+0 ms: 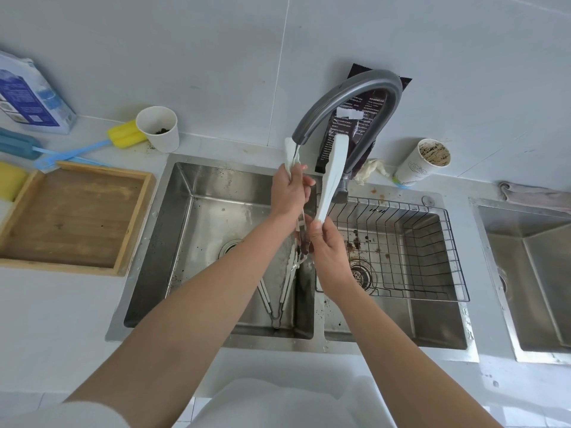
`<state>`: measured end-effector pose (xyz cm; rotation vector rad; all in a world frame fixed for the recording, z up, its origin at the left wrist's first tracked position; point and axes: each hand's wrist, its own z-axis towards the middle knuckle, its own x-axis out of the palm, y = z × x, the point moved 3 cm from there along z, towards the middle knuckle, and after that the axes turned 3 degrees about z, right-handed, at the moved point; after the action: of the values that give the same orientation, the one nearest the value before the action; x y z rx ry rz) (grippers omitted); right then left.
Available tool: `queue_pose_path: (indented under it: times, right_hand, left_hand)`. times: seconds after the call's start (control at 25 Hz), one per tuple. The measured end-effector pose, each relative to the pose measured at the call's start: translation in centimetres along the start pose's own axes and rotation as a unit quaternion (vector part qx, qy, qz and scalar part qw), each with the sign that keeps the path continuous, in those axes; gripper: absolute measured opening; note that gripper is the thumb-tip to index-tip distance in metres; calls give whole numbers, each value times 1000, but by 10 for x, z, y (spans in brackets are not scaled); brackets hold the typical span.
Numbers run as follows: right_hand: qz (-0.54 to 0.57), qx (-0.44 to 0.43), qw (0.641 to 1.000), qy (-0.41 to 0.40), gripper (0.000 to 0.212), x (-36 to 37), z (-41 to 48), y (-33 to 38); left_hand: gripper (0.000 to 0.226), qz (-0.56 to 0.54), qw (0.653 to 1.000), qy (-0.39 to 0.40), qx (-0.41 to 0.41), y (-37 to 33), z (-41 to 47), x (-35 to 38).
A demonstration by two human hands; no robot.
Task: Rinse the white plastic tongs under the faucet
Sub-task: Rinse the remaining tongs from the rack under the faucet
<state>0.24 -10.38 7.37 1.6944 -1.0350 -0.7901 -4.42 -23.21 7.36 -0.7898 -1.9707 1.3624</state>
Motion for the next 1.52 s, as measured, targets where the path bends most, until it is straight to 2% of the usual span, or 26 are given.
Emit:
queue_pose_path:
  times: [0.2, 0.44, 0.52, 0.64, 0.88, 0.96, 1.12, 1.2, 1.32, 1.44, 1.52]
  right_hand:
    - [-15, -1, 1000, 1, 34, -1, -2, -11]
    - [-10, -30, 999, -16, 39, 1, 12, 10]
    - [-21, -53, 998, -12, 41, 3, 18, 19]
    - [-14, -76, 997, -14, 33, 9, 24, 28]
    - [11, -78, 996, -30, 38, 19, 31, 27]
    - [3, -68, 997, -30, 38, 20, 34, 22]
    - [-16, -50, 998, -21, 23, 21, 37, 22]
    - [-5, -56, 998, -22, 16, 22, 37, 30]
    - [-49, -71, 996, -29, 18, 20, 40, 37]
    - [-81, -67, 994, -27, 26, 18, 43, 33]
    - [-78, -62, 995, -16, 22, 19, 42, 34]
  left_hand:
    - [29, 3, 1000, -27, 11, -17, 15, -5]
    - [18, -14, 999, 17, 40, -14, 1, -6]
    - [19, 9, 998, 41, 43, -7, -4, -12]
    - [19, 75, 993, 57, 68, 3, -9, -20]
    - [31, 139, 984, 80, 82, 8, -8, -34]
    - [26, 174, 978, 72, 85, 4, -8, -32]
    - [11, 227, 967, 26, 111, -7, -4, -28]
    - [11, 238, 963, 14, 127, -12, -4, -27]
    - [19, 233, 963, -5, 137, -17, -3, -26]
    - [12, 212, 970, -10, 119, -18, 0, -27]
    - [14, 199, 975, 2, 102, -17, 0, -27]
